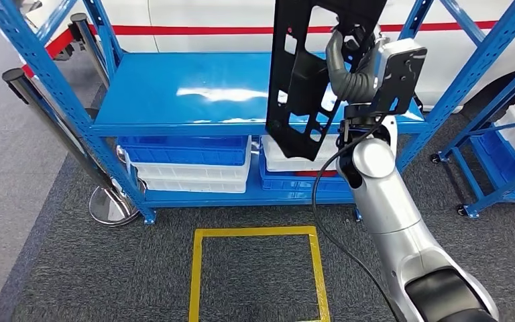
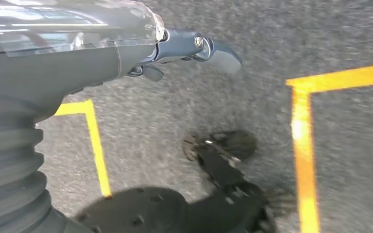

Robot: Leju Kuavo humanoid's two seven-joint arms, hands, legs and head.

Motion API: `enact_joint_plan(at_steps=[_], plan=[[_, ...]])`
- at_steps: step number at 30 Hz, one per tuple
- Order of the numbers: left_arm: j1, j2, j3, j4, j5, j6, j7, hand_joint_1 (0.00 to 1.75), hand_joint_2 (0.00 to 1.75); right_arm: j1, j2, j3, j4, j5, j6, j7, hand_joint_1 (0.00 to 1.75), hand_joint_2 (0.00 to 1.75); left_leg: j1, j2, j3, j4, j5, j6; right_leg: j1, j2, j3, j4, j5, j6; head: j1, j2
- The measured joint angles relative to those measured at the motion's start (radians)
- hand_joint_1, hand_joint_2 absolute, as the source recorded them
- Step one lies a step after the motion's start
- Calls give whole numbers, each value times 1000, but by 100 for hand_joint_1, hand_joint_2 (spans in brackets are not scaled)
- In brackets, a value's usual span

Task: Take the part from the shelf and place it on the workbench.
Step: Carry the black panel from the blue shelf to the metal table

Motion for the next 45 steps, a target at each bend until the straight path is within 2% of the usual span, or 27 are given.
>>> enact_joint_plan(at_steps=[2,3,5,7,9,11,13,15,17,18,20,22,24,25,27,28,29,32,33,34,35,36,38,40,41,43,45], plan=[[0,0,0,0,0,1,4,0,175,3,0,0,8,-3,2,0,175,175,-5,1,-34,2,26,8,3,1,-30,133,-93,-1,1,0],[0,0,0,0,0,1,6,0,175,6,0,0,12,-5,3,0,175,175,-8,1,-51,3,37,10,4,1,-34,186,-105,-2,1,0],[0,0,0,0,1,2,8,0,175,10,0,0,20,-8,4,0,175,175,-15,1,-83,9,59,11,8,2,-2,204,-66,-10,1,0],[0,-1,0,0,1,3,9,0,175,10,0,0,24,-10,5,0,175,175,-20,0,-111,17,77,8,16,3,93,98,-33,-26,1,0],[0,-2,0,0,1,4,9,0,175,8,1,0,25,-10,5,0,175,175,-24,-1,-127,21,93,2,25,2,185,-37,-56,-39,0,0],[1,-2,0,0,0,5,10,0,175,6,2,0,27,-10,6,-1,175,175,-23,-1,-132,16,113,-7,30,2,209,-93,-67,-45,1,0],[4,0,0,0,0,7,10,0,175,6,2,0,31,-11,6,-1,175,175,-22,-2,-142,20,108,-18,25,-2,194,-99,-44,-56,1,0],[4,1,0,0,-7,17,16,0,175,7,5,0,34,-14,10,0,175,175,-18,-4,-165,83,31,-29,19,-6,171,-104,-17,-70,0,0],[-4,-1,0,0,-15,32,38,0,175,6,13,1,38,-16,17,1,175,175,-10,-5,-192,207,-66,-41,19,-5,140,-103,8,-74,0,0],[-11,-2,0,-1,-17,36,49,0,175,6,20,2,41,-13,18,2,175,175,-6,-5,-197,264,-85,-46,18,-5,123,-101,21,-73,0,0],[-26,-5,0,-3,-17,39,57,0,175,5,32,4,49,1,8,4,175,175,-1,-4,-173,300,-54,-53,17,-5,88,-95,44,-68,-1,0],[-33,-7,0,-6,-19,39,41,0,175,7,37,7,56,16,-7,2,175,175,3,-5,-87,209,-10,-53,15,-6,57,-85,62,-59,-1,0],[-27,-8,0,-7,-26,36,18,0,175,14,33,5,59,24,-18,-9,175,175,0,-7,13,69,-28,-47,15,-6,39,-77,79,-47,-1,0],[-20,-8,0,-7,-32,32,9,0,175,22,28,2,60,25,-22,-18,175,175,-2,-8,41,25,-44,-42,16,-6,35,-77,87,-41,0,0],[-3,-8,-1,-7,-44,24,-3,0,175,52,10,-9,57,24,-25,-40,175,175,-4,-9,45,2,-42,-27,15,-6,33,-83,104,-27,0,0],[4,-8,-3,-7,-50,20,-8,0,175,74,-2,-17,54,22,-25,-51,175,175,-3,-7,39,-1,-32,-19,14,-5,30,-81,98,-21,0,0],[11,-7,-5,-6,-56,16,-12,0,175,99,-16,-26,48,20,-25,-62,175,175,-1,-6,29,-3,-20,-8,13,-3,23,-65,72,-16,1,0],[32,-4,-17,-6,-71,11,-23,0,175,181,-62,-61,24,14,-23,-90,175,175,-3,-3,-13,-3,17,11,10,2,-19,92,-75,-8,5,0],[38,-4,-20,-6,-75,11,-25,0,175,206,-75,-73,17,13,-23,-96,175,175,-5,-4,-29,-2,28,12,10,3,-30,154,-101,-6,5,0],[42,-4,-23,-6,-79,11,-26,0,175,229,-87,-84,9,12,-23,-100,175,175,-7,-4,-45,1,38,12,10,4,-30,195,-102,-6,5,0],[44,-4,-26,-6,-83,12,-25,0,175,251,-97,-95,2,12,-23,-102,175,175,-9,-4,-62,4,47,12,10,4,-15,205,-83,-6,5,0],[46,-5,-30,-6,-87,13,-25,0,175,269,-105,-106,-6,13,-24,-104,175,175,-11,-3,-78,9,56,11,11,4,17,181,-55,-8,5,0],[46,-7,-37,-6,-94,15,-25,0,175,294,-119,-127,-24,16,-25,-107,175,175,-14,-3,-104,20,70,5,14,4,120,55,-35,-16,5,0],[47,-9,-44,-6,-97,16,-25,0,175,309,-129,-146,-40,19,-26,-111,175,175,-17,-2,-118,25,85,-3,19,4,193,-57,-59,-26,5,0],[48,-10,-47,-6,-99,16,-24,0,175,314,-134,-154,-46,20,-27,-112,175,175,-18,-2,-121,23,94,-8,22,4,204,-82,-67,-31,5,0],[51,-10,-50,-5,-103,16,-23,0,175,326,-140,-166,-51,23,-31,-114,175,175,-18,-2,-128,21,102,-19,19,2,192,-91,-51,-44,6,0],[53,-10,-51,-4,-106,16,-23,0,175,342,-142,-180,-54,27,-36,-115,175,175,-17,-4,-147,65,42,-29,13,-2,172,-95,-27,-60,4,0]])
